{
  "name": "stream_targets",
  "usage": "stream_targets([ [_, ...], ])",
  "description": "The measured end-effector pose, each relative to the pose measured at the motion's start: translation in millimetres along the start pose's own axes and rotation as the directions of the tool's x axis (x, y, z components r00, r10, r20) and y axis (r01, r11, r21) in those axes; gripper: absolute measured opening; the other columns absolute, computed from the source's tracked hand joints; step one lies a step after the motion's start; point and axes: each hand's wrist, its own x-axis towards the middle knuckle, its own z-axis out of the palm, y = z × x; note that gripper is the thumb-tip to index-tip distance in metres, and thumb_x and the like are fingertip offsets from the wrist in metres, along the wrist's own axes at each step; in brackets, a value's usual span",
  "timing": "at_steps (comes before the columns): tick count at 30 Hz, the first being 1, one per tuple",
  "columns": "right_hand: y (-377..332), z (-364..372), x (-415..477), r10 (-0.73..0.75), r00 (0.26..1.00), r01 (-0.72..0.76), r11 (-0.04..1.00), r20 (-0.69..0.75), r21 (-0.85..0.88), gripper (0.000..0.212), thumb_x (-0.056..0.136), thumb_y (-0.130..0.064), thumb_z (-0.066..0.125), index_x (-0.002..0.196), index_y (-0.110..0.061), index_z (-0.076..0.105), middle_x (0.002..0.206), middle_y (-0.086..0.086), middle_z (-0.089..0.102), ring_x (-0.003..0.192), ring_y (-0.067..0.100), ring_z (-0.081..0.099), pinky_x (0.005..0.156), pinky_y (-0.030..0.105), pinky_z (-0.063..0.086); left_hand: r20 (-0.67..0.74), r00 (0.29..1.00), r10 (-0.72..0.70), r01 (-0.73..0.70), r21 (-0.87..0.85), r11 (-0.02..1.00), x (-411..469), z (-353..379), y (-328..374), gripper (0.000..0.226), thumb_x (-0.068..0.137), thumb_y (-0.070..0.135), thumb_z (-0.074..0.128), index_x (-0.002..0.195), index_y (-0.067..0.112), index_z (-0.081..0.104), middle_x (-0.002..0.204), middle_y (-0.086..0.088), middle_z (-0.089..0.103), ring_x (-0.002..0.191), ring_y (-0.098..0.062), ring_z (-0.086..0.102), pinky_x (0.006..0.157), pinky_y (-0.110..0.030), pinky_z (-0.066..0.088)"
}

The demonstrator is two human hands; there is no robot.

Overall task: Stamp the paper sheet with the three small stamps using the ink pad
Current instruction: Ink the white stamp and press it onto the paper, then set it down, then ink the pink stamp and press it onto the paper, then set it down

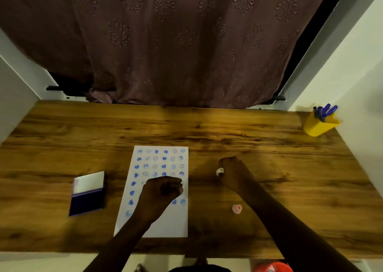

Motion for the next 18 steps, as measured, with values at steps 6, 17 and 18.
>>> stream_targets([
  [6, 3, 2, 2, -0.013, 1.000, 0.013, 1.000, 0.014, 0.025, 0.030, 0.085, -0.021, 0.073, 0.113, -0.012, 0.068, 0.115, 0.011, 0.071, 0.106, 0.029, 0.067, 0.072, 0.027, 0.047, 0.005, 1.000, -0.027, 0.027, -0.051, 0.998, 1, 4, 4, 0.028, 0.081, 0.017, 0.085, 0.097, 0.039, 0.077, 0.102, 0.009, 0.080, 0.101, -0.007, 0.075, 0.092, -0.030, 0.057],
  [17, 23, -7, -77, 0.146, 0.989, -0.147, 0.987, 0.013, 0.063, 0.036, 0.077, -0.048, 0.074, 0.093, -0.016, 0.071, 0.091, 0.002, 0.072, 0.087, 0.021, 0.071, 0.070, 0.031, 0.055, 0.057, 0.998, -0.031, 0.031, 0.000, 1.000, 4, 10, 9, 0.022, 0.084, 0.017, 0.082, 0.105, 0.023, 0.079, 0.102, 0.011, 0.078, 0.096, 0.002, 0.072, 0.079, -0.008, 0.052],
  [18, 23, -2, -85, 0.163, 0.986, -0.164, 0.983, 0.024, 0.078, 0.036, 0.076, -0.048, 0.074, 0.093, -0.016, 0.071, 0.092, 0.000, 0.072, 0.089, 0.020, 0.071, 0.075, 0.032, 0.056, 0.070, 0.997, -0.026, 0.025, 0.013, 1.000, 4, 11, 9, 0.022, 0.084, 0.017, 0.082, 0.105, 0.022, 0.079, 0.101, 0.012, 0.077, 0.096, 0.007, 0.070, 0.074, -0.004, 0.051],
])
